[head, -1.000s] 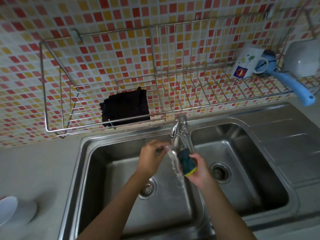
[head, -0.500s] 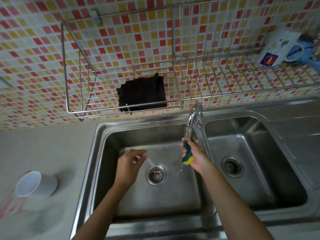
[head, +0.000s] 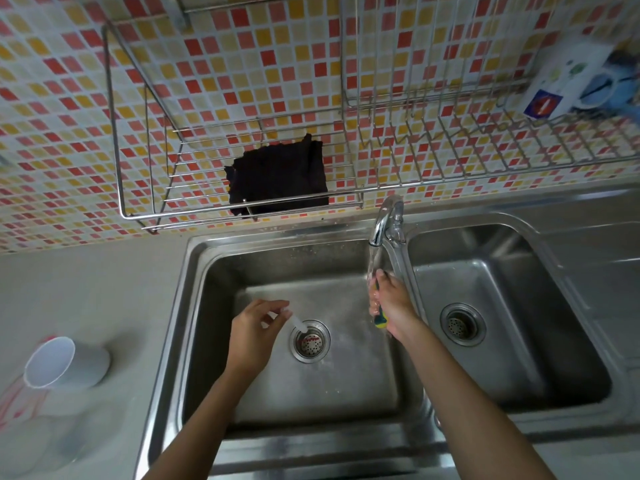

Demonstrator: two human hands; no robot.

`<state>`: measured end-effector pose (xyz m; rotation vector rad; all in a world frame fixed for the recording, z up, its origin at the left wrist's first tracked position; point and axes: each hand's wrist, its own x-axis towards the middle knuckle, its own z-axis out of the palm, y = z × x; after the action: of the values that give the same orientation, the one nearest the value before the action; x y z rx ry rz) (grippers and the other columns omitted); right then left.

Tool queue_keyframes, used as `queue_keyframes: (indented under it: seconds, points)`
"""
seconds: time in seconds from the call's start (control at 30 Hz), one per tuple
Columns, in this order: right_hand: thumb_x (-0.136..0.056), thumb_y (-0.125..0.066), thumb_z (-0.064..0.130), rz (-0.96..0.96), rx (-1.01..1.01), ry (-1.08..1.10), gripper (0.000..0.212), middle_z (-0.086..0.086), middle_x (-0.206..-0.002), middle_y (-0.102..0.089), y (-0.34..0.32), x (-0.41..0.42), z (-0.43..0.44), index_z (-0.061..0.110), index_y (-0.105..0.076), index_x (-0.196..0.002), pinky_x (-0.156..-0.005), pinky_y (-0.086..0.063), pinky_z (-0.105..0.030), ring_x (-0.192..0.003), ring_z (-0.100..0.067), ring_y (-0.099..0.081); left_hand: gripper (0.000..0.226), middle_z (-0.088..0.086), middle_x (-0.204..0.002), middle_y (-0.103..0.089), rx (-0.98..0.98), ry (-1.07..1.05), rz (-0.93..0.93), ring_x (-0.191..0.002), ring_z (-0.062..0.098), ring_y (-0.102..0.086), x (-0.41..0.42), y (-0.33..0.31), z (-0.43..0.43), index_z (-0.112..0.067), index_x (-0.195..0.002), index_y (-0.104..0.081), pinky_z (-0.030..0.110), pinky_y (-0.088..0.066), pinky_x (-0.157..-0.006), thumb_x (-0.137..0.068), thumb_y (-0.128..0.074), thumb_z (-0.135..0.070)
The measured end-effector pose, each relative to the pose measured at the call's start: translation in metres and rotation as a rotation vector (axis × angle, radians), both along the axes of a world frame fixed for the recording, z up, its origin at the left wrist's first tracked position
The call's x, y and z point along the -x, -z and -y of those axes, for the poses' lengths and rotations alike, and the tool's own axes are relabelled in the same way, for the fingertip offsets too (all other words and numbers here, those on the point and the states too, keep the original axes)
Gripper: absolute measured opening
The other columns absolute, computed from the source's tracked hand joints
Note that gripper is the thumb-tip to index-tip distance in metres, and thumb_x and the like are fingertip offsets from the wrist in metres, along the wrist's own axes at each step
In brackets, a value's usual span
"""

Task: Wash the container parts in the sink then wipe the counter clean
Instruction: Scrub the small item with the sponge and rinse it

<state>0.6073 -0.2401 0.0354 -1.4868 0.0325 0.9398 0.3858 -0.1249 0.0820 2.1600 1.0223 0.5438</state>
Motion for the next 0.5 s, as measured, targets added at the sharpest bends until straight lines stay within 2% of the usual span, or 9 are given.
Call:
queue_keyframes:
  seconds: [0.2,0.3,0.37,0.43,0.5]
  points:
    - [-0.101,-0.042,0.037,0.022,0.066,0.025,0.031,0.003,-0.052,-0.040,0.021,-0.010,-0.003,0.018,-0.050,-0.079,-0.038,-0.026,-0.023,-0.036,-0.009,-0.033,0.015,-0.007,-0.088,-0.067,0.019,0.007,-0.022,-0.068,0.002,-0.061,-0.004,0.002,0.001,-0.020,-0.098,-0.076,0.005,-0.044,-0.064,-0.083,-0.074,-0.022]
    - [-0.103,-0.041,0.033,0.061,0.070,0.065,0.030,0.002,-0.049,-0.038,0.014,-0.013,-0.002,0.014,-0.050,-0.081,-0.036,-0.024,-0.020,-0.033,-0.008,-0.030,0.015,-0.008,-0.088,-0.067,0.025,0.000,-0.027,-0.069,0.001,-0.062,-0.005,0.003,0.002,-0.021,-0.098,-0.076,0.005,-0.044,-0.064,-0.083,-0.074,-0.022]
    - [-0.103,-0.042,0.030,0.143,0.073,0.054,0.028,0.001,-0.049,-0.046,0.008,-0.023,-0.003,0.011,-0.054,-0.087,-0.036,-0.026,-0.021,-0.034,-0.008,-0.033,0.015,-0.010,-0.087,-0.067,0.035,-0.007,-0.025,-0.069,0.002,-0.062,-0.005,0.003,0.002,-0.022,-0.098,-0.076,0.005,-0.043,-0.064,-0.083,-0.073,-0.021]
    - [-0.102,-0.045,0.028,0.196,0.076,-0.011,0.019,0.004,-0.062,-0.060,-0.001,-0.036,-0.009,0.015,-0.059,-0.095,-0.038,-0.032,-0.021,-0.040,-0.009,-0.042,0.016,-0.011,-0.087,-0.066,0.034,-0.006,-0.025,-0.069,0.002,-0.062,-0.005,0.003,0.003,-0.022,-0.099,-0.075,0.005,-0.043,-0.063,-0.083,-0.073,-0.021]
    - [-0.101,-0.047,0.024,0.237,0.115,-0.090,0.012,0.003,-0.079,-0.060,-0.006,-0.050,-0.019,0.022,-0.058,-0.097,-0.039,-0.037,-0.016,-0.046,-0.009,-0.054,0.016,-0.012,-0.086,-0.065,0.036,-0.009,-0.024,-0.069,0.002,-0.062,-0.004,0.003,0.003,-0.021,-0.099,-0.075,0.005,-0.043,-0.063,-0.083,-0.073,-0.021]
